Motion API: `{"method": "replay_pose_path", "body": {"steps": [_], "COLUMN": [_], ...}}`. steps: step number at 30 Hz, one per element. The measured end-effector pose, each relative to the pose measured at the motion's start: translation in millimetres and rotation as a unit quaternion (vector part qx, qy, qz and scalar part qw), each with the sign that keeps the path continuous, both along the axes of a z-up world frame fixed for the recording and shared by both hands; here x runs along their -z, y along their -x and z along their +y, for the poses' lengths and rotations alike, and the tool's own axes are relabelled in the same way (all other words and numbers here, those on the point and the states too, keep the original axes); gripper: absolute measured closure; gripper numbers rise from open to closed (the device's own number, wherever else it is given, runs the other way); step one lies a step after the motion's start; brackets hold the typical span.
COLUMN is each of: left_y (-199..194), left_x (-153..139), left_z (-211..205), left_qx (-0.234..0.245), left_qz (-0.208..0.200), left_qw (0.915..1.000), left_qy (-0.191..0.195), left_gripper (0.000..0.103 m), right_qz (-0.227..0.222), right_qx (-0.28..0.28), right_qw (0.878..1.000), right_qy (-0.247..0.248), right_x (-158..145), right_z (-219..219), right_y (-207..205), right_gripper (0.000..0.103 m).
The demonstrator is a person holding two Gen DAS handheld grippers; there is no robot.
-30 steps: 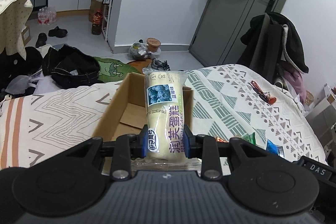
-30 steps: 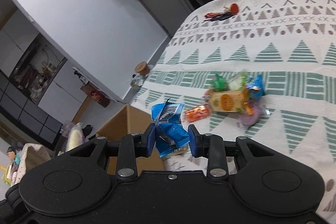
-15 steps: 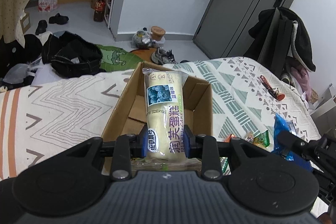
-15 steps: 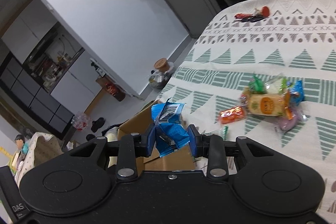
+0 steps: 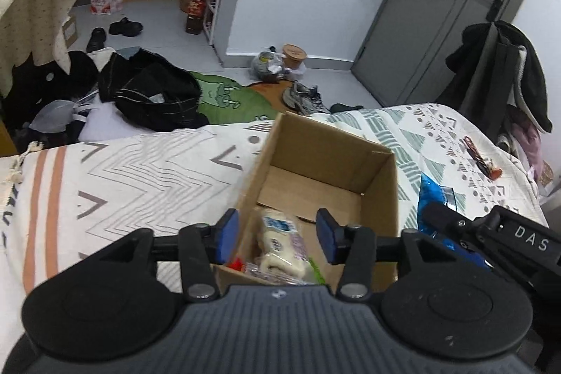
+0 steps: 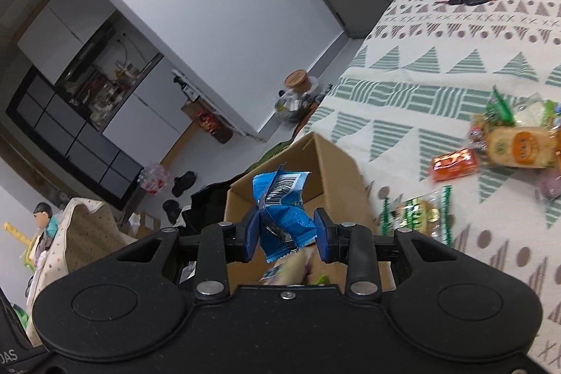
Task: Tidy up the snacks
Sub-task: 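Place the cake bar in the box with the left tool while the right drops the blue candy in, then move both open tools back toward the remaining snacks on the bedspread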
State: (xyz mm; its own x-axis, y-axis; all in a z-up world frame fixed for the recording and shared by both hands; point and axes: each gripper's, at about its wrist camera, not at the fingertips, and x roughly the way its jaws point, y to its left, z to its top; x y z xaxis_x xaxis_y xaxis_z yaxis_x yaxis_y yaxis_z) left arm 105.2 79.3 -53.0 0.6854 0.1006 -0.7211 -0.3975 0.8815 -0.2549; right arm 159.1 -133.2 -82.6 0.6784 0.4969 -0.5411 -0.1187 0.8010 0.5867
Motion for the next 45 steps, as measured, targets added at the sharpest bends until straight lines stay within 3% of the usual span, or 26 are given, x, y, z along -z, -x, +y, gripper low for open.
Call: {"method": "replay_pose_path", "body": {"steps": [4, 9, 19, 30, 45], "left_y": [2, 8, 19, 28, 36], "left_x": [-1, -6, -19, -34, -46], "left_z": [3, -1, -29, -58, -109], "left_qx": [-0.01, -0.015, 0.012, 0.029, 0.085], "left_qz": [0.007, 0.006, -0.02, -0.037, -0.056], "left_qw": [0.9999, 0.9998, 0.9994, 0.9984, 0.994], "left_qy": [-0.002, -0.008, -0.024, -0.031, -0.042], "left_gripper": [0.044, 0.021, 0.017, 0.017, 0.017], "right_qz": [0.009, 0.005, 0.004, -0.018, -0.019], "right_qx": [-0.006, 0.008, 0.073, 0.082, 0.131], "right_qw": [1.0, 1.0, 0.997, 0.995, 0.989], "right_qy": [-0.01, -0.004, 0.022, 0.053, 0.068], "right_x": [3, -4, -19, -47, -56], "right_z": [3, -8, -50, -85, -141], "right_y": [1, 13, 40, 67, 93], "right_gripper": [0.063, 0.046, 0.012, 0.007, 0.005]}}
